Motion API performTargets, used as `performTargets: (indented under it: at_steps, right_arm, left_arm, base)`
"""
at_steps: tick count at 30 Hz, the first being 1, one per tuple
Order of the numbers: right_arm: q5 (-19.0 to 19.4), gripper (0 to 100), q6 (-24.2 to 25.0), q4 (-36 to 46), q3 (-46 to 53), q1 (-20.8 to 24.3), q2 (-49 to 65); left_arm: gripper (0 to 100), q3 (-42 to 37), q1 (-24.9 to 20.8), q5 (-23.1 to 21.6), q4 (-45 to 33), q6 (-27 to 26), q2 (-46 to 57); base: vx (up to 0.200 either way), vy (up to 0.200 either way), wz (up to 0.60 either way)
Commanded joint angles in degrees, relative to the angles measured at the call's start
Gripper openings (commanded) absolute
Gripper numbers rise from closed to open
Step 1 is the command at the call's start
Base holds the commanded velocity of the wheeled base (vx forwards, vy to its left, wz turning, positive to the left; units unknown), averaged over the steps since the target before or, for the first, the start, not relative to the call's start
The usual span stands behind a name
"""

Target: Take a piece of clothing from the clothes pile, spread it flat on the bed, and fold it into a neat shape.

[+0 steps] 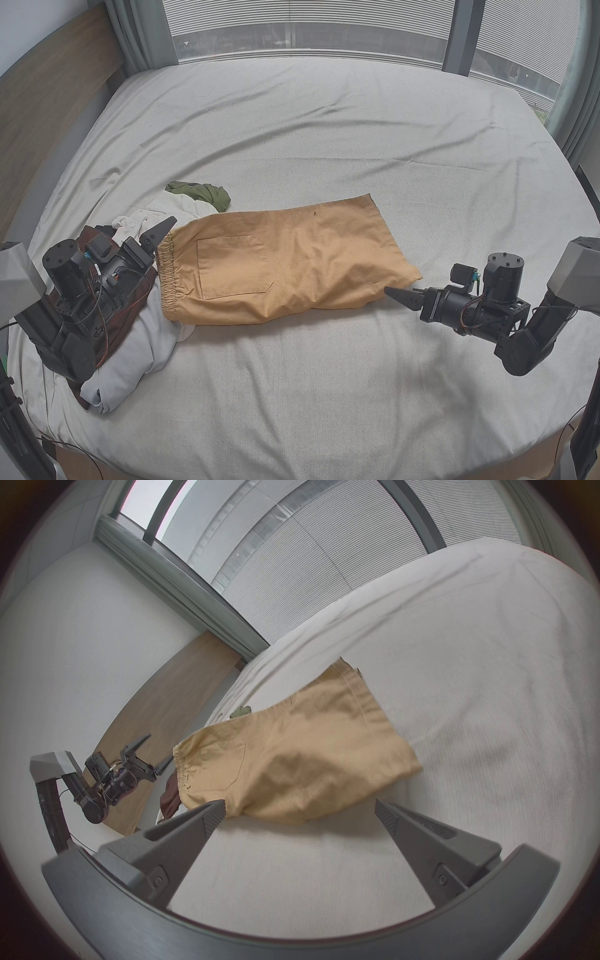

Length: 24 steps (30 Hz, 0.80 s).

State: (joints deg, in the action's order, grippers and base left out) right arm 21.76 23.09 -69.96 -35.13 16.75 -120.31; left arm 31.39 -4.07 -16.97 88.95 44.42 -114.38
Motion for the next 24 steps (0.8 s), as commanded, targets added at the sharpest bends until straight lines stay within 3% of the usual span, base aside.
performTargets:
  at_steps: [1,13,24]
  right_arm:
    - [-1.5,100,0.0,-0.1,0.9,1.1,-1.1]
    - [-6.1,100,2.4,0.0,-10.8,4.5,-12.1]
    - [-11.0,100,5.5,1.2,-23.2,4.2,-18.6]
  left_arm:
    - [100,-0.5,-0.3,-0.1,0.0,-0.1,1.3]
    - [100,-0.3,2.1,-0.3,0.0,0.0,1.2]
    - [100,-0.1,2.9,-0.3,0.0,0.1,1.3]
  base:
    - [0.000,0.000,0.00]
    - [0.000,0.000,0.00]
    - [0.000,0.000,0.00]
